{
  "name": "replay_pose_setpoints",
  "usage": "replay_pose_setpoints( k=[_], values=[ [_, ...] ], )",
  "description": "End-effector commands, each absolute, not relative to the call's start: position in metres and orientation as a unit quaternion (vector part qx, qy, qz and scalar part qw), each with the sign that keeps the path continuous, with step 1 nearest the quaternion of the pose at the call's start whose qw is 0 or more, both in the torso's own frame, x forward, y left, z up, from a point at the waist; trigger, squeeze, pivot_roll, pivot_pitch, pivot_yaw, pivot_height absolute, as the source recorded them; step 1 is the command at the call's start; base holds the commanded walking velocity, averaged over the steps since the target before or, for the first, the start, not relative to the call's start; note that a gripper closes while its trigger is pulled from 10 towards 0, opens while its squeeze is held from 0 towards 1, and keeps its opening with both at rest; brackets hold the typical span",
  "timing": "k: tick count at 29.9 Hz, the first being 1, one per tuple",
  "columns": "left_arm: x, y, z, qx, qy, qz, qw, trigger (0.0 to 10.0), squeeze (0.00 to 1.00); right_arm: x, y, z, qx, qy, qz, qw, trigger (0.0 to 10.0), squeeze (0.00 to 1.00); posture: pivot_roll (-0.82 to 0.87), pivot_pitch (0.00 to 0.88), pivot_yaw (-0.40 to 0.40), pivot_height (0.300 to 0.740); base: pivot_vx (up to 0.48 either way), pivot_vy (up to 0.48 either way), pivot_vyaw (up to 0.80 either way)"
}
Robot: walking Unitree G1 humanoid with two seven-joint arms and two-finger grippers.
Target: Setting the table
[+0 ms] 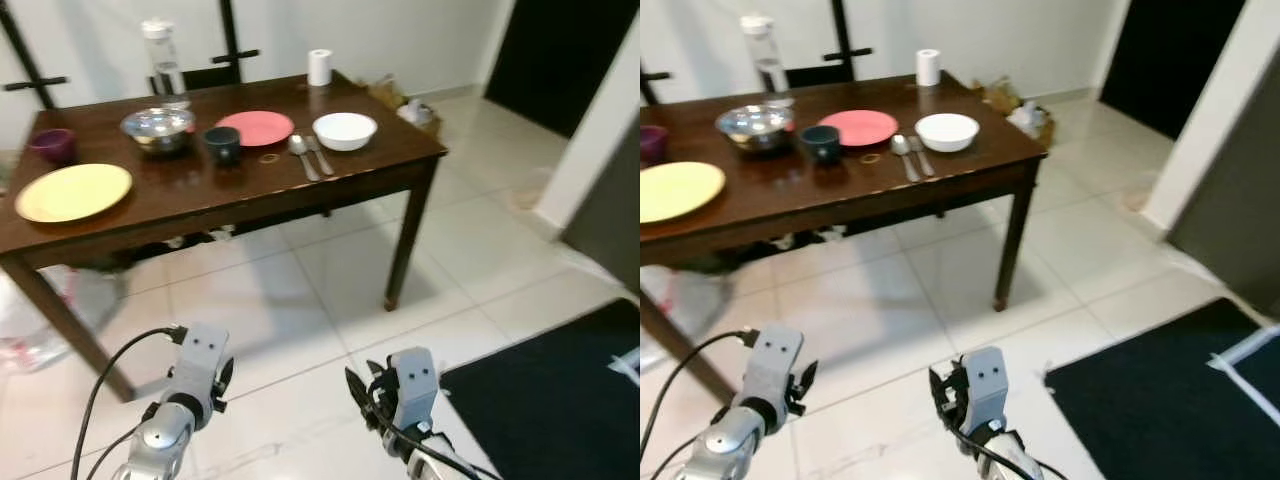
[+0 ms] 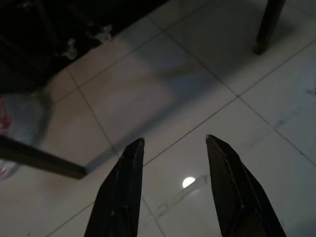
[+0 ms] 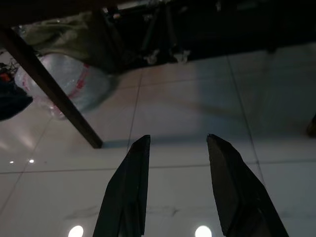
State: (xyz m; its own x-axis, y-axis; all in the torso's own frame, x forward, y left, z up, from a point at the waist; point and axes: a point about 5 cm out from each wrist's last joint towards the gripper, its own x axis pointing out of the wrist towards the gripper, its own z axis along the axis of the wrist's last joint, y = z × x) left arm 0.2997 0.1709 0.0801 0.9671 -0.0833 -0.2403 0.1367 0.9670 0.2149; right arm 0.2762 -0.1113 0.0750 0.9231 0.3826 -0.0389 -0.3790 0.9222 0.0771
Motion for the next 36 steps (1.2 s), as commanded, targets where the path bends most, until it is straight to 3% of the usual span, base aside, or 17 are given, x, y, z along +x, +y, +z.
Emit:
replay_pose_setpoints(
  k=[1,11,19,36],
  values=[
    [0.3,0.172,0.083,0.125,0.108,-0.048,0.985,10.0,0.0,0.278,-0.114,0.083,0.042,0.014,0.188,0.981,10.0,0.0,0.08,0.116,0.065,0.74,0.0,0.0,0.78],
    [0.329,0.195,0.162,0.118,-0.022,0.05,0.992,10.0,0.0,0.3,-0.114,0.173,0.096,-0.132,0.167,0.972,10.0,0.0,0.08,0.117,0.064,0.74,0.0,0.0,0.78],
    [0.34,0.215,0.218,0.108,-0.108,0.111,0.982,10.0,0.0,0.306,-0.133,0.189,0.127,-0.151,0.093,0.976,10.0,0.0,0.08,0.117,0.062,0.74,0.06,0.0,0.39],
    [0.339,0.202,0.218,0.095,-0.106,0.106,0.984,10.0,0.0,0.302,-0.128,0.193,0.11,-0.146,0.116,0.976,10.0,0.0,0.08,0.123,0.059,0.74,0.48,0.0,0.03]
  ],
)
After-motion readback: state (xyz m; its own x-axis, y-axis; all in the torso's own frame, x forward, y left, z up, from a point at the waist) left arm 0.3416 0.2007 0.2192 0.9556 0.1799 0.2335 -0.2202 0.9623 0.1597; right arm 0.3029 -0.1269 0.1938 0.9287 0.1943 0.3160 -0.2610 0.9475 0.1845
